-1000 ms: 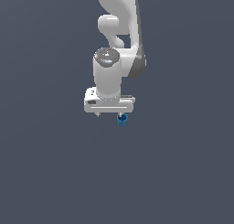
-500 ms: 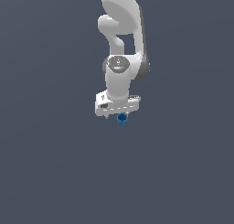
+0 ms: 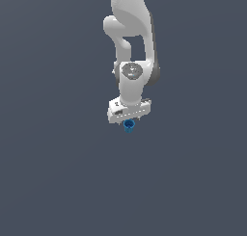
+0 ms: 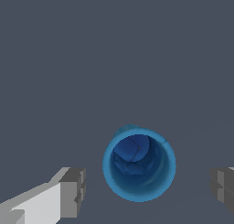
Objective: Pick up the object and move it to a goal position.
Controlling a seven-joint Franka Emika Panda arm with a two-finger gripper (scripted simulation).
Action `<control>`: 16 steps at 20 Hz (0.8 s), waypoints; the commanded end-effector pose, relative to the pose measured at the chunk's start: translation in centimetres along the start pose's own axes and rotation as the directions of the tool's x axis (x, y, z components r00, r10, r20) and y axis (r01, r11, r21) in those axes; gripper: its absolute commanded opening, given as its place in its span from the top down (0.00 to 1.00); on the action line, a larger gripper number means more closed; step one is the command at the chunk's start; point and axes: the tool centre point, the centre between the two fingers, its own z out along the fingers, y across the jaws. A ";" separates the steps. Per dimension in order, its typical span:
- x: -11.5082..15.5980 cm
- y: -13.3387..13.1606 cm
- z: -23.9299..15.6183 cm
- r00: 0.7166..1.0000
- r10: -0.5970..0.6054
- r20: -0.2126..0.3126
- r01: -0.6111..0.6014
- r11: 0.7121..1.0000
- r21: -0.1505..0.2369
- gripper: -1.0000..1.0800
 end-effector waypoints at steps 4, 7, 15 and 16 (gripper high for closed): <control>0.0 -0.1 0.2 1.000 -0.004 0.000 0.004 1.000 0.000 0.04; -0.1 -0.1 0.9 1.000 -0.004 -0.001 0.004 1.000 0.000 0.04; -0.2 -0.2 4.5 1.000 -0.008 -0.002 0.008 1.000 0.001 0.04; -0.2 -0.2 4.7 1.000 -0.008 -0.002 0.008 1.000 0.001 0.04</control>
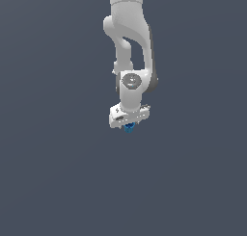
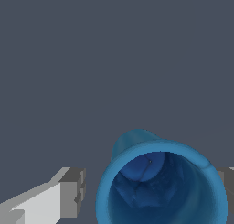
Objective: Pick up the object and move it to a goal position.
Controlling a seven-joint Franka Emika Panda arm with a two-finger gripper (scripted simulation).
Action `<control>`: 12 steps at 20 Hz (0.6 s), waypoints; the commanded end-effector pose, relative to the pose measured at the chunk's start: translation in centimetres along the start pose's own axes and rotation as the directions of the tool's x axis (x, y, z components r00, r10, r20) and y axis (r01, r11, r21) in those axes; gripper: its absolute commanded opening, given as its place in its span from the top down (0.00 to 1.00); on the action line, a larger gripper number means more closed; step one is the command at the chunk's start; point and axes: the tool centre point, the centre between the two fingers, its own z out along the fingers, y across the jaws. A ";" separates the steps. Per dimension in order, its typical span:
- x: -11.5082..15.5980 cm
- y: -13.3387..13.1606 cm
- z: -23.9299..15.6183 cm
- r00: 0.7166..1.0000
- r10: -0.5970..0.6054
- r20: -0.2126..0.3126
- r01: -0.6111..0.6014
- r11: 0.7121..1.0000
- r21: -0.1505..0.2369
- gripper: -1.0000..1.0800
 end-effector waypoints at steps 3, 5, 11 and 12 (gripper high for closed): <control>0.1 0.0 0.9 1.000 -0.001 -0.001 0.001 1.000 0.000 0.04; 0.1 0.0 0.9 1.000 -0.001 -0.001 0.001 1.000 0.000 1.00; 0.1 0.0 0.9 1.000 -0.001 -0.001 0.001 1.000 0.000 1.00; 0.1 0.0 0.9 1.000 -0.001 -0.001 0.001 1.000 0.000 1.00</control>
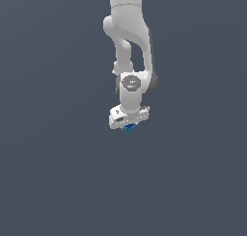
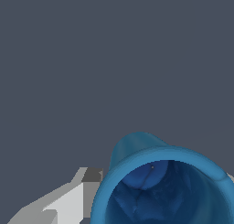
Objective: Pick up the object and move it to a goal position.
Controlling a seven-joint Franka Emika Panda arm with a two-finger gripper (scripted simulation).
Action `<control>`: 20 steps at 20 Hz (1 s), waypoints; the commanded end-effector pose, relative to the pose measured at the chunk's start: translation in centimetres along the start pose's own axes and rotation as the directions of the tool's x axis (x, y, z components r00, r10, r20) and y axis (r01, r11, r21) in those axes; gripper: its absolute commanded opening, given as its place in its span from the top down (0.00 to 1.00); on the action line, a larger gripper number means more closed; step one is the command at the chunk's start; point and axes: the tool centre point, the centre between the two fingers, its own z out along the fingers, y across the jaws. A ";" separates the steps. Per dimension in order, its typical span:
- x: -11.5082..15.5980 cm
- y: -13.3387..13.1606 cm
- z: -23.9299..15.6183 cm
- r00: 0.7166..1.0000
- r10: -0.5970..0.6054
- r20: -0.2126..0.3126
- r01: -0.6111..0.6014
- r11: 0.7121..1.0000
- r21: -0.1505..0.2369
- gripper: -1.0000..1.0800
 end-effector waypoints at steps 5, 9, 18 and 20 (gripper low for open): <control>-0.1 0.1 -0.1 1.000 0.000 0.001 0.000 1.000 0.000 1.00; -0.2 0.7 -0.9 1.000 0.000 0.001 0.000 1.000 0.000 1.00; -1.3 4.2 -6.1 1.000 0.000 0.001 0.000 1.000 0.001 1.00; -1.6 5.4 -7.8 1.000 0.000 0.001 0.000 1.000 0.001 1.00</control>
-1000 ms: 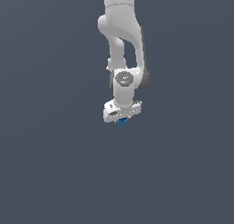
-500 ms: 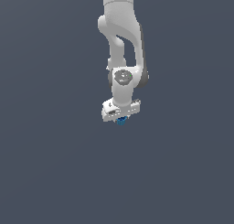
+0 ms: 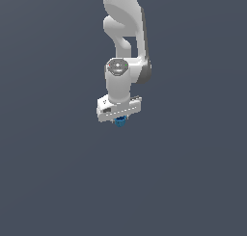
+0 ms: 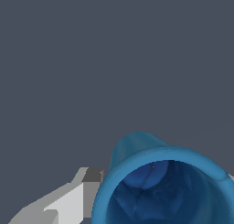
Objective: Pick up the object and move it to a goal position.
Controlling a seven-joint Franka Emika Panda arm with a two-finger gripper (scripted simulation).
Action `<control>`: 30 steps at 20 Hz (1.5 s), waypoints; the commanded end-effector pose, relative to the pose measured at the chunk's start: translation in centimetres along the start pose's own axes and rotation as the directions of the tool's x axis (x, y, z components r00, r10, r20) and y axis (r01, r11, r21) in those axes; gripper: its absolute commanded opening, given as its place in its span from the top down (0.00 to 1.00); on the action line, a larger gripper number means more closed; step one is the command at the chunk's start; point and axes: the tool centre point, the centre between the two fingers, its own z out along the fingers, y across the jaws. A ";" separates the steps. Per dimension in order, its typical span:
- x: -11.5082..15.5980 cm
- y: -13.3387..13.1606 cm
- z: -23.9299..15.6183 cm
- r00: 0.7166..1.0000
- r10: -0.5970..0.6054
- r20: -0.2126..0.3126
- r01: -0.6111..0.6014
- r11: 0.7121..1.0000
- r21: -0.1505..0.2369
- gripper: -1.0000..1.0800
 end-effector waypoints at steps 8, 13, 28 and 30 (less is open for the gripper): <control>-1.7 6.3 -9.4 1.000 0.000 -0.002 0.000 1.000 0.001 1.00; -2.7 9.8 -14.5 1.000 0.000 -0.003 0.000 1.000 0.002 1.00; -4.5 18.8 -27.2 1.000 0.000 -0.001 0.000 1.000 0.000 1.00; -4.6 19.5 -28.1 1.000 0.000 -0.001 0.000 1.000 0.000 1.00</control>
